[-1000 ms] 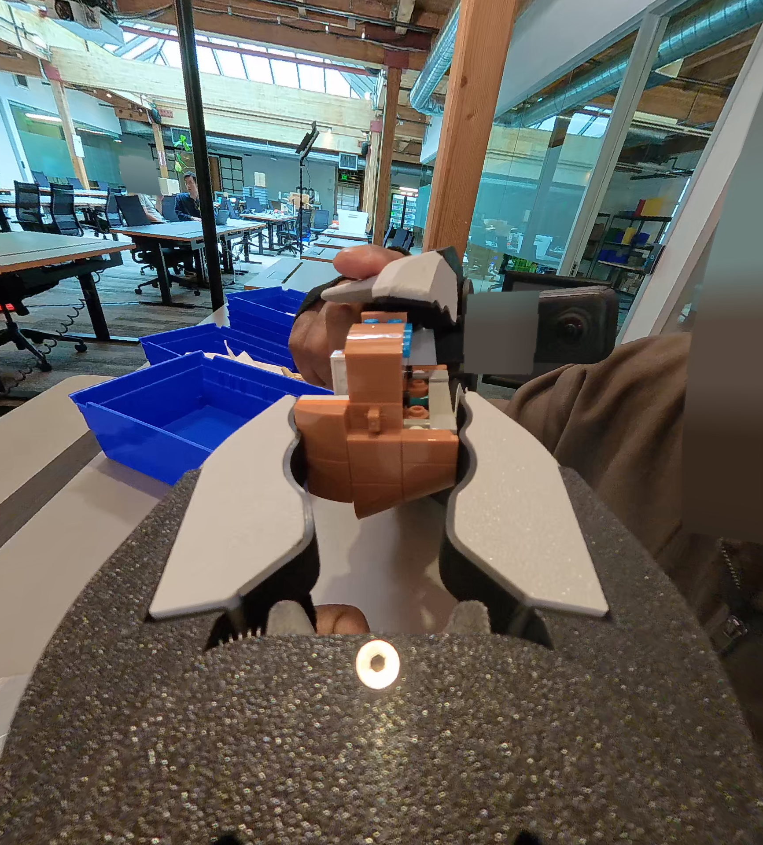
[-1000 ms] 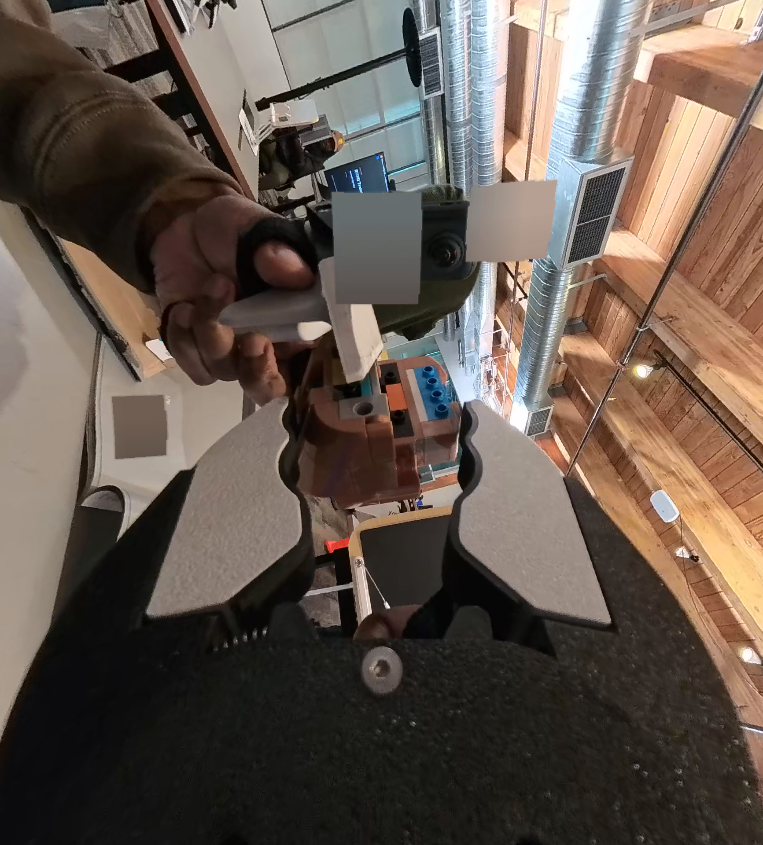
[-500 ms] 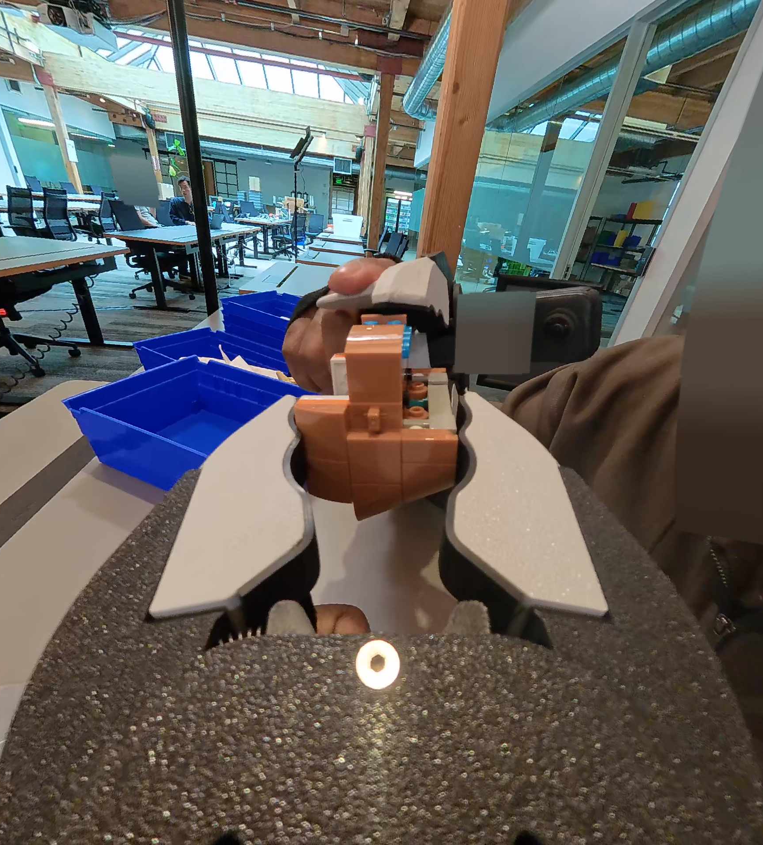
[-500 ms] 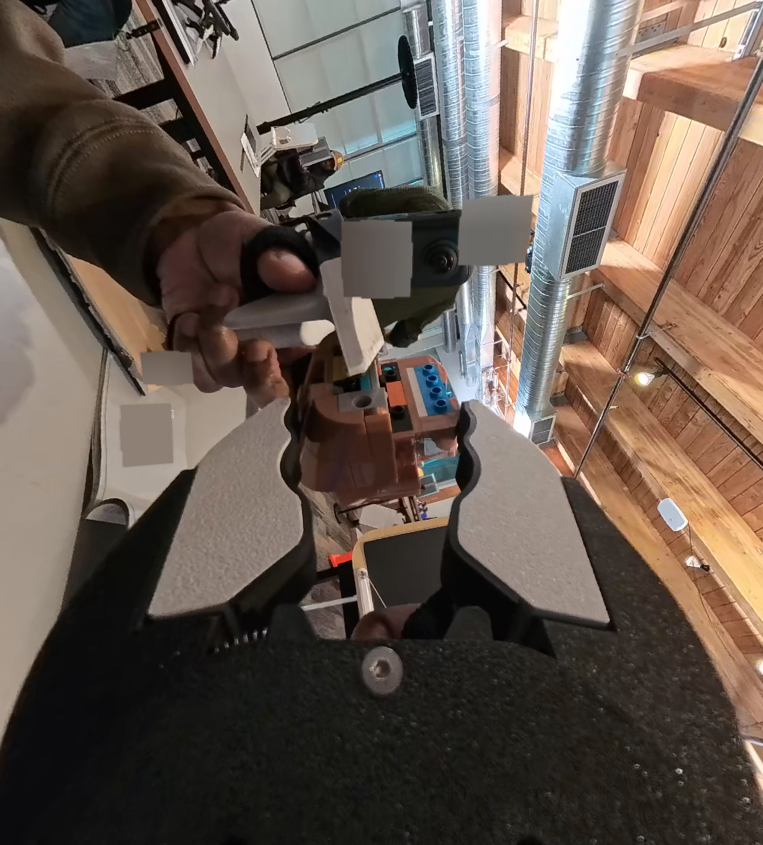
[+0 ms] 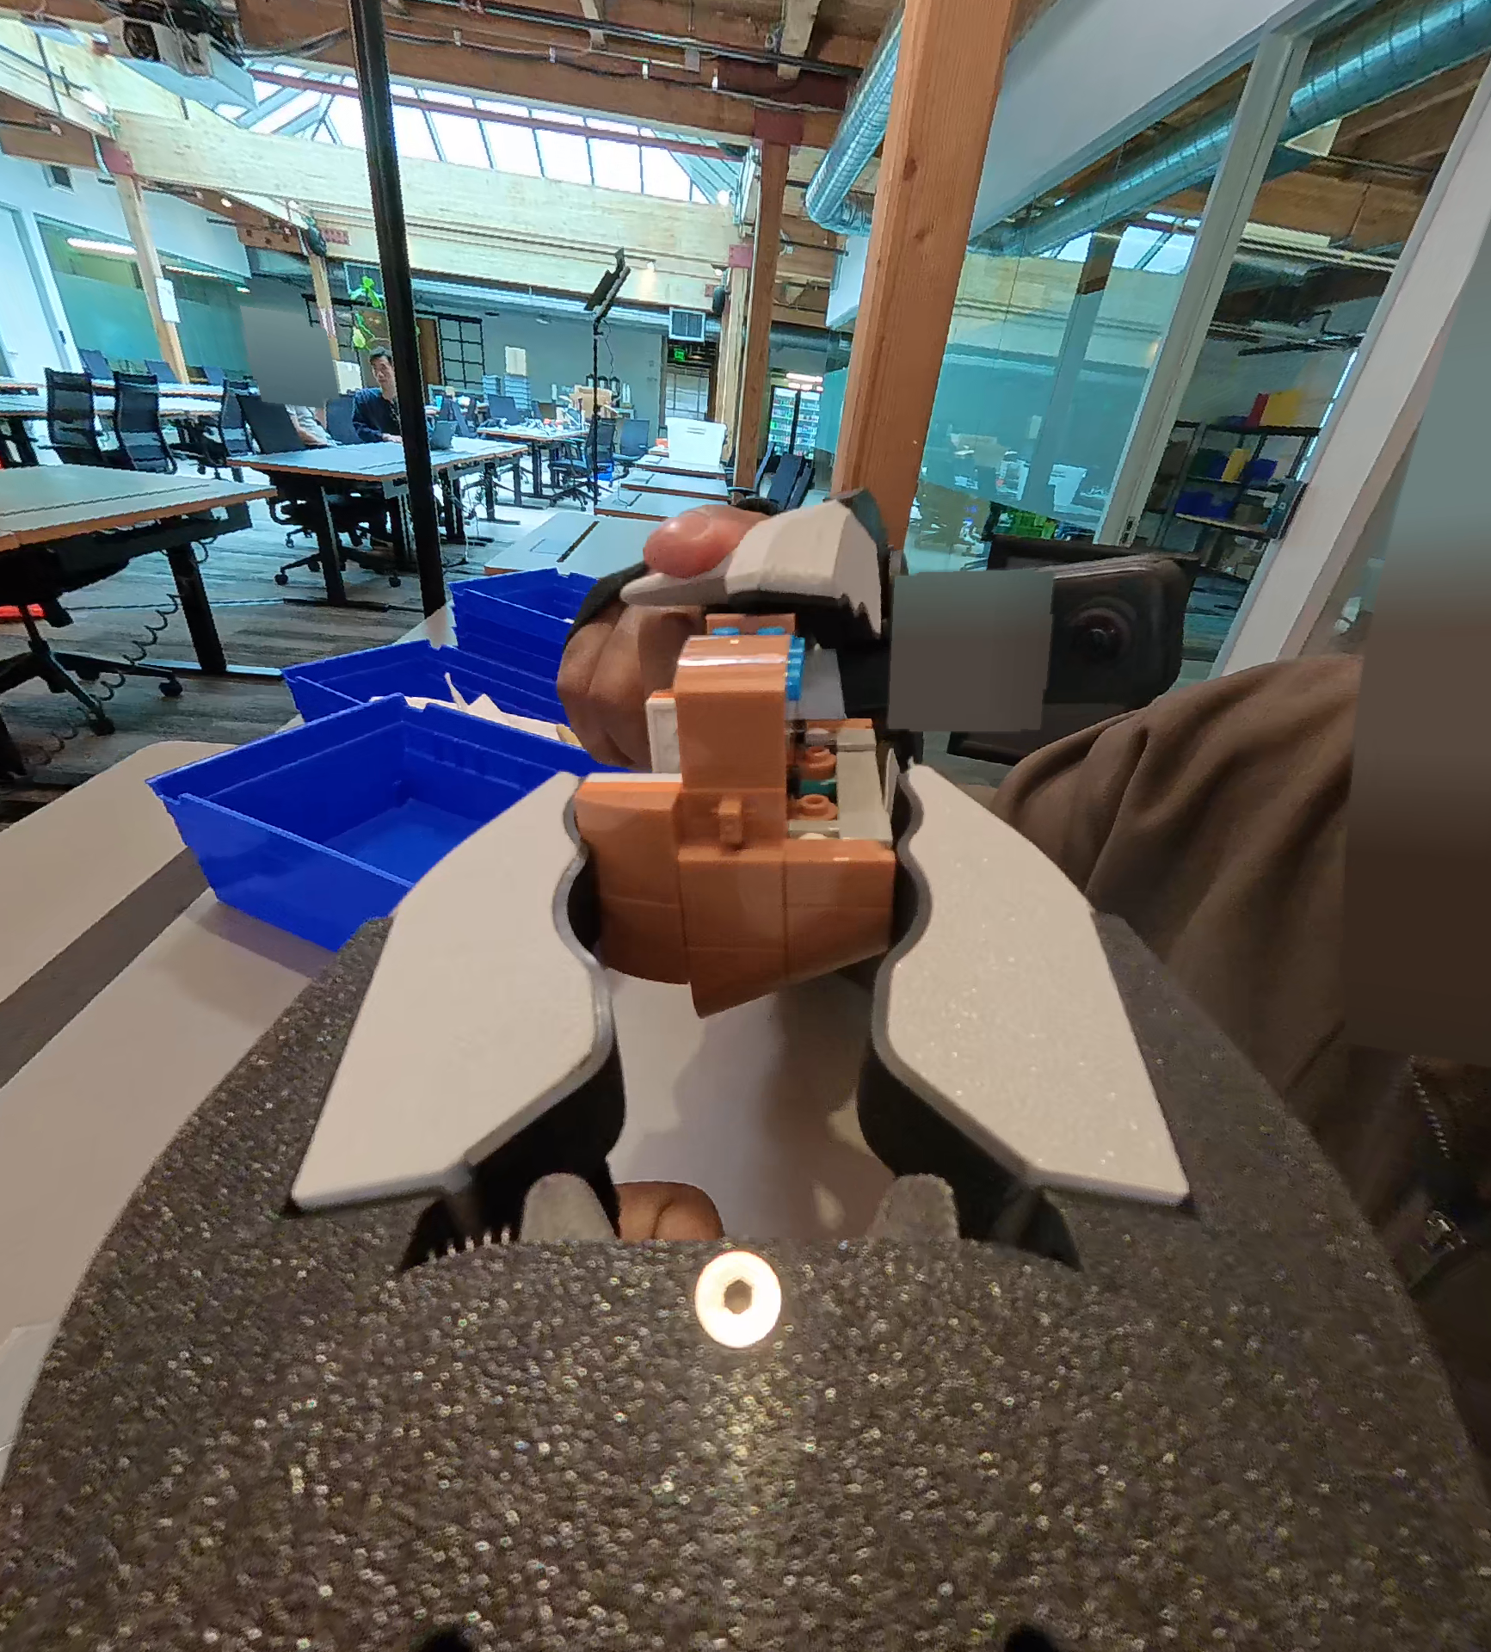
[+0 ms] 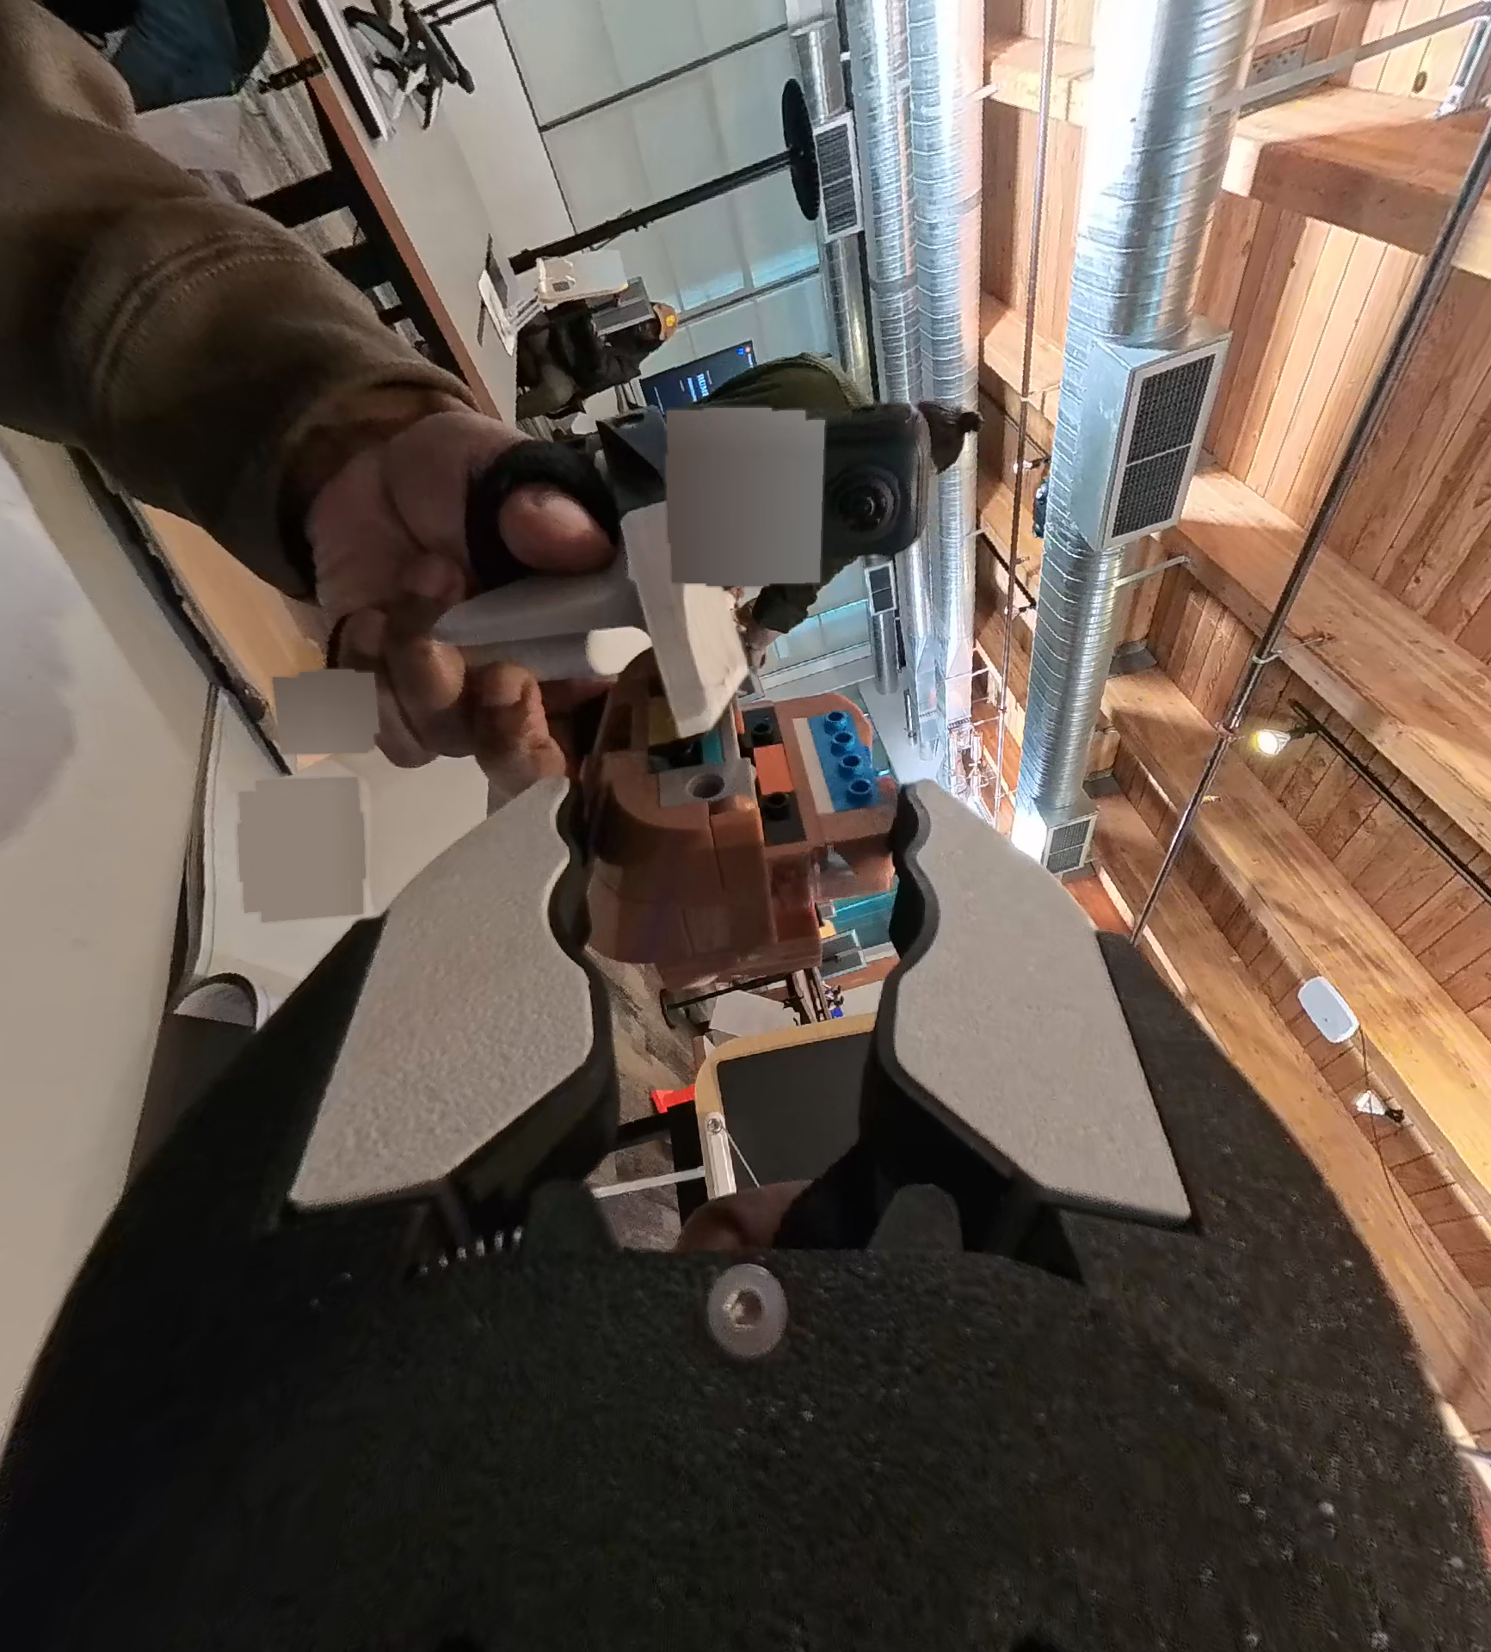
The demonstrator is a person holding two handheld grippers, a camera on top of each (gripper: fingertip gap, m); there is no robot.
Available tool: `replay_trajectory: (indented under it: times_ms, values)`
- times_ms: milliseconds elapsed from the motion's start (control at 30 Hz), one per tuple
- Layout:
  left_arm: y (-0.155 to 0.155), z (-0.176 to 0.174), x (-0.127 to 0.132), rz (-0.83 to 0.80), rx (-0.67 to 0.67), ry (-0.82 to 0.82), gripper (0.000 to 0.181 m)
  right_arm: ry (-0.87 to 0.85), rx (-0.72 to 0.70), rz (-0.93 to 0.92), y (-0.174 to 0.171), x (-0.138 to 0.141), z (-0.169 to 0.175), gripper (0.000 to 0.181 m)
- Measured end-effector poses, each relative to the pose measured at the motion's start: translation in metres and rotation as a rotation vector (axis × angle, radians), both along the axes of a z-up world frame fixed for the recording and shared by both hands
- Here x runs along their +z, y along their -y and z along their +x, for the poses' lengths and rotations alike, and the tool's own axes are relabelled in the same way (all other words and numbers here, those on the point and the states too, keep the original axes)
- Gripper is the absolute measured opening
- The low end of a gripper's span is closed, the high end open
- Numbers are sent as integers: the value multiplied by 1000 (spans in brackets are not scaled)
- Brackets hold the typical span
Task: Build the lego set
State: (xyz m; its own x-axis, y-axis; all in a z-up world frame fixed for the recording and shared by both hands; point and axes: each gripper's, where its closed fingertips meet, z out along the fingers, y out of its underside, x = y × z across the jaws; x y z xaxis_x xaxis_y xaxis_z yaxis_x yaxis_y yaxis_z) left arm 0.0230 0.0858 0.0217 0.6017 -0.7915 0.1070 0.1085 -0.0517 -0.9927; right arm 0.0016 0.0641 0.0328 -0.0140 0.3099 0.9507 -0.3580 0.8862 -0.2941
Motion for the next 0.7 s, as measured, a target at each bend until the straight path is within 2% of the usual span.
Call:
replay_trajectory:
  times_ms: [233,367,533,600,700]
  values:
    - [-9,-10,2,134,134,-103,63,-14,18,-28,1,2,0,74]
    - [-20,-29,7,332,392,-309,63,-13,25,-55,-7,6,4,74]
    - [-29,-57,20,592,834,-647,63,-10,12,-49,-12,4,3,72]
    - [-28,-59,22,667,941,-747,63,-9,11,-44,-11,2,2,71]
    - [-30,-58,20,714,1010,-837,63,-7,13,-42,-9,1,2,70]
